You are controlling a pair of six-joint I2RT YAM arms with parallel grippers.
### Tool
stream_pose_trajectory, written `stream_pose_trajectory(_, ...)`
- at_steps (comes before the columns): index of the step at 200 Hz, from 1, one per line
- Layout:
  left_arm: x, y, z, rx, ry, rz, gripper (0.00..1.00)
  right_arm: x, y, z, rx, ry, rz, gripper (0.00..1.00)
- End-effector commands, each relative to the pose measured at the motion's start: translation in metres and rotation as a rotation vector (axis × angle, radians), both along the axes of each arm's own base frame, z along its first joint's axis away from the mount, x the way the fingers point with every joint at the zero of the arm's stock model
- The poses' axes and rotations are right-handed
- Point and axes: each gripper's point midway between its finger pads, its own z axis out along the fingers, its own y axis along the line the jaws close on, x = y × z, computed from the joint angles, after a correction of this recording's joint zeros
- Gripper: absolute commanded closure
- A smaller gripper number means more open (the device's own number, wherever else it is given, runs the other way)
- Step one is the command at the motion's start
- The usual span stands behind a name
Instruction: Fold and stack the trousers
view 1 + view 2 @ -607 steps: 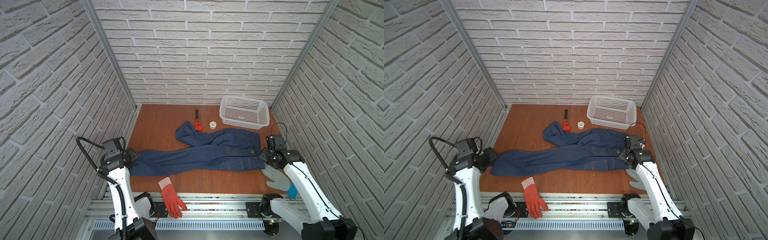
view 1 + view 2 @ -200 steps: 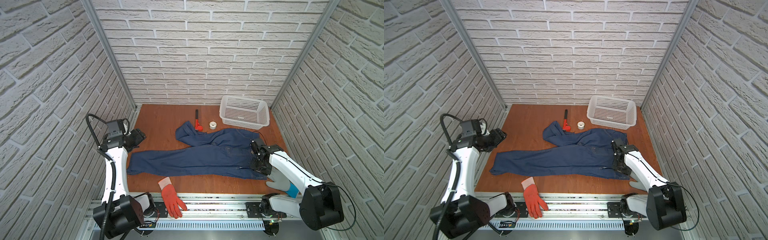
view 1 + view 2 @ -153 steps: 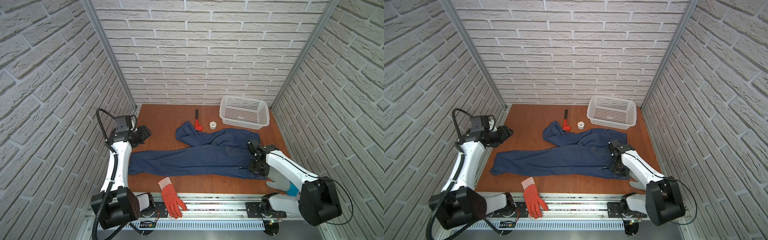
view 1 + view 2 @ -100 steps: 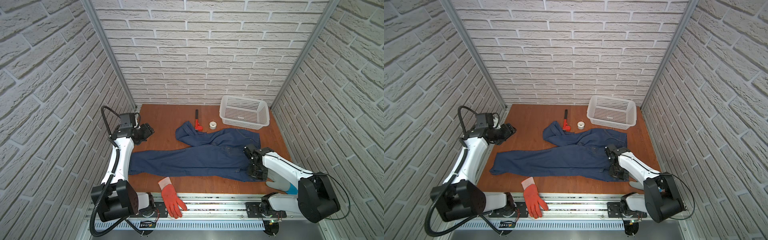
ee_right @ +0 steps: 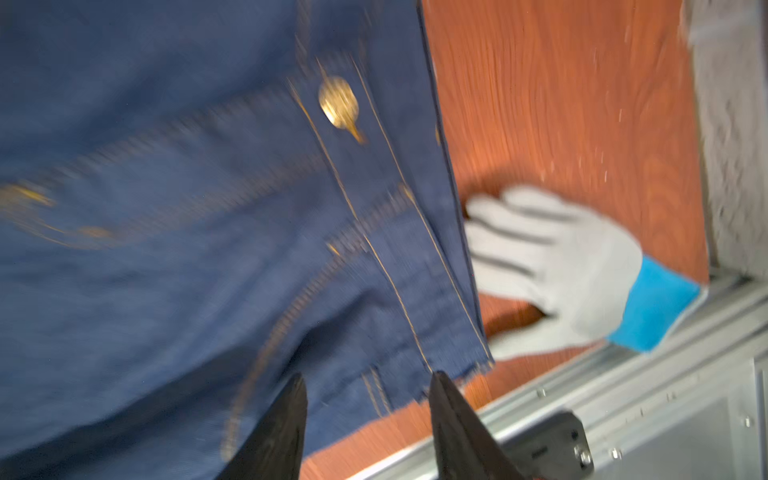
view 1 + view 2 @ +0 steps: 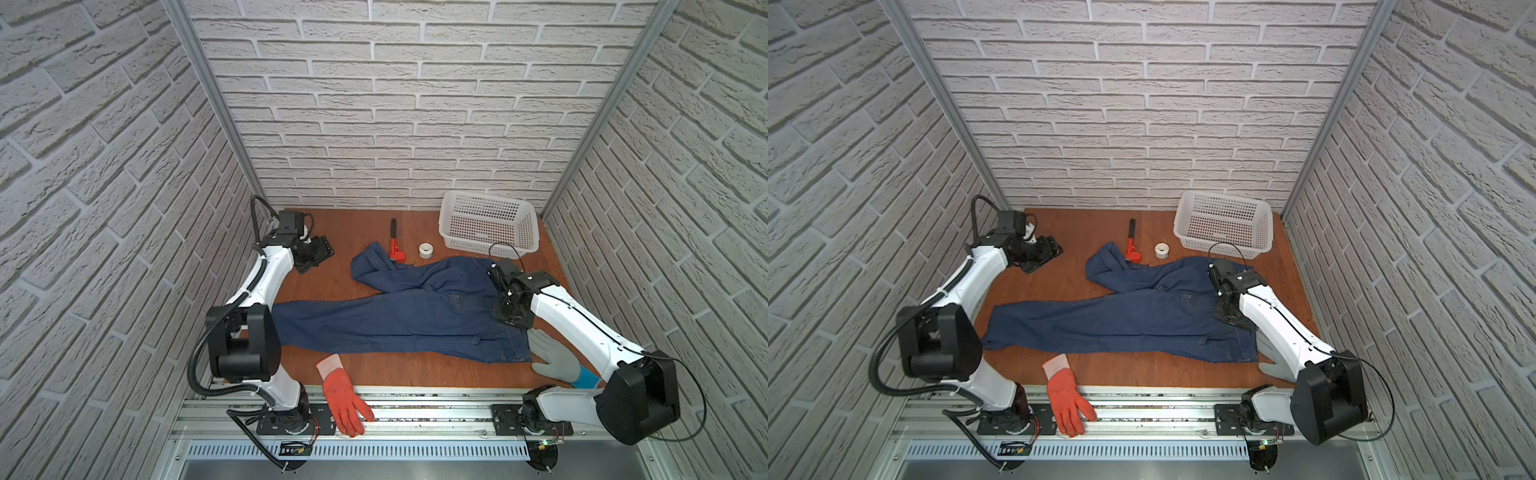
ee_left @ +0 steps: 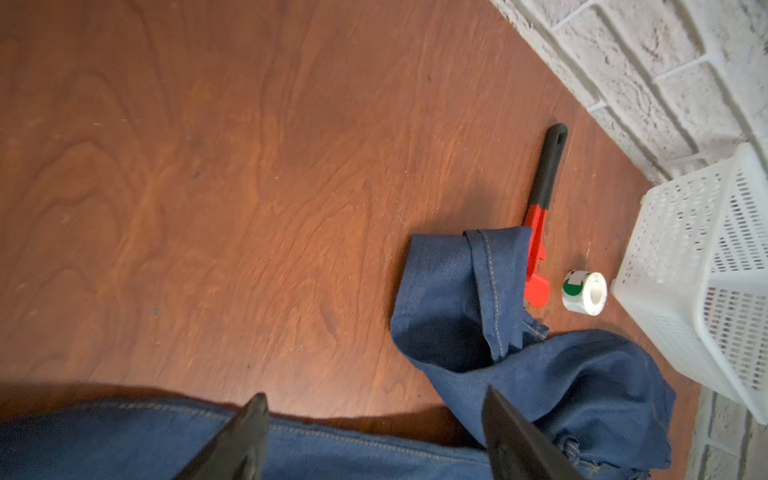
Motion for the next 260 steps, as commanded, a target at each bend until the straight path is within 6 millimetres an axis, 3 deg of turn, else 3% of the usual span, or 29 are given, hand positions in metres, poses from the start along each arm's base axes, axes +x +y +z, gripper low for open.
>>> stream_pose_trajectory(1, 0.032, -0.021, -0.004, -0.013, -0.04, -0.046, 0.19, 0.036, 0.002, 0.007, -0.023, -0.054, 0.032, 0.48)
stream_pose_trajectory(29, 0.059, -0.055, -0.035, -0.026, -0.006, -0.119, 0.19, 0.077, 0.011, 0.005, 0.025, -0.109, 0.037, 0.48)
stream_pose_trajectory(63, 0.074, -0.09, -0.068, -0.037, 0.042, -0.192, 0.23, 0.099, 0.018, -0.004, 0.063, -0.112, 0.033, 0.49)
stream_pose_trajectory(118, 0.068, -0.092, -0.115, -0.025, 0.135, -0.197, 0.23, 0.108, 0.019, -0.024, 0.094, -0.096, 0.019, 0.49)
stream_pose_trajectory(135, 0.067, -0.093, -0.124, -0.027, 0.153, -0.207, 0.34, 0.111, 0.015, -0.031, 0.101, -0.094, 0.008, 0.49)
stream_pose_trajectory(157, 0.067, -0.094, -0.123, -0.034, 0.146, -0.21, 0.7, 0.114, 0.007, -0.041, 0.106, -0.087, -0.016, 0.49)
stream_pose_trajectory(180, 0.072, -0.093, -0.098, -0.047, 0.079, -0.203, 1.0, 0.12, -0.001, -0.056, 0.127, -0.082, -0.04, 0.5)
stream_pose_trajectory(196, 0.074, -0.089, -0.06, -0.055, -0.013, -0.187, 1.0, 0.124, -0.002, -0.067, 0.15, -0.077, -0.038, 0.51)
stream_pose_trajectory(216, 0.072, -0.081, 0.007, -0.041, -0.155, -0.164, 1.0, 0.125, -0.006, -0.079, 0.15, -0.065, -0.042, 0.52)
stream_pose_trajectory(241, 0.055, -0.061, 0.091, 0.001, -0.313, -0.126, 1.0, 0.119, -0.011, -0.092, 0.138, -0.035, -0.035, 0.53)
stream_pose_trajectory(260, 0.038, -0.041, 0.13, 0.037, -0.366, -0.084, 1.0, 0.112, -0.018, -0.098, 0.116, -0.014, -0.037, 0.54)
